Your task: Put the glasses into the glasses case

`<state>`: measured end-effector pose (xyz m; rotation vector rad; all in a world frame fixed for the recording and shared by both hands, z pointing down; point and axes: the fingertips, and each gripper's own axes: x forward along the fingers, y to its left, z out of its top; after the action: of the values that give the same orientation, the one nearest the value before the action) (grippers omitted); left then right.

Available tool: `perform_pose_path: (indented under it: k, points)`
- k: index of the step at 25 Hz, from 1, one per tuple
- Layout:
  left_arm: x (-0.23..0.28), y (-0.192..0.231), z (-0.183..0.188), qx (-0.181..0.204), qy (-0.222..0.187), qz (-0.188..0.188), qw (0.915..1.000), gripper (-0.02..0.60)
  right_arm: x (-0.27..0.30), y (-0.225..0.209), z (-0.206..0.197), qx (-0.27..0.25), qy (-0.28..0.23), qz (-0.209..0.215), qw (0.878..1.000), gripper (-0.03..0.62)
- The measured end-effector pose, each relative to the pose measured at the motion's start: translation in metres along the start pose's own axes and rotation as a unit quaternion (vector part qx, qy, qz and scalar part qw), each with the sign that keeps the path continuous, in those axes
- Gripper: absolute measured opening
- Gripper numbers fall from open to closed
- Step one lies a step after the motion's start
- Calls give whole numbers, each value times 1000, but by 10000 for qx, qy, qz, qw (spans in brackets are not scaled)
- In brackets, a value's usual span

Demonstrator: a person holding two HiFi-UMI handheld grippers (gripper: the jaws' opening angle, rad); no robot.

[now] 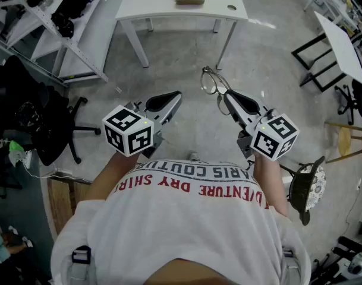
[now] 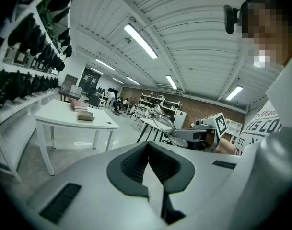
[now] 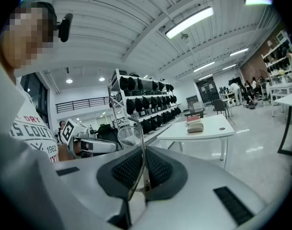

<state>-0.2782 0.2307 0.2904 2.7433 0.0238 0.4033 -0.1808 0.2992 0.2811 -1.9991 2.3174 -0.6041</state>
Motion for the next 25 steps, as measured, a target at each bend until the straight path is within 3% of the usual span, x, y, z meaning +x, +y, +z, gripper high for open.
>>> perform_pose_path:
  k: [12,25]
  points:
    - [35,-5,5,39,66,23,10000,28,-8,-30,8,128,-96,142,9998,35]
    - [74,-11,14,102,-55,141,9998,28,-24,-70,20,-79,-122,180,9997,35]
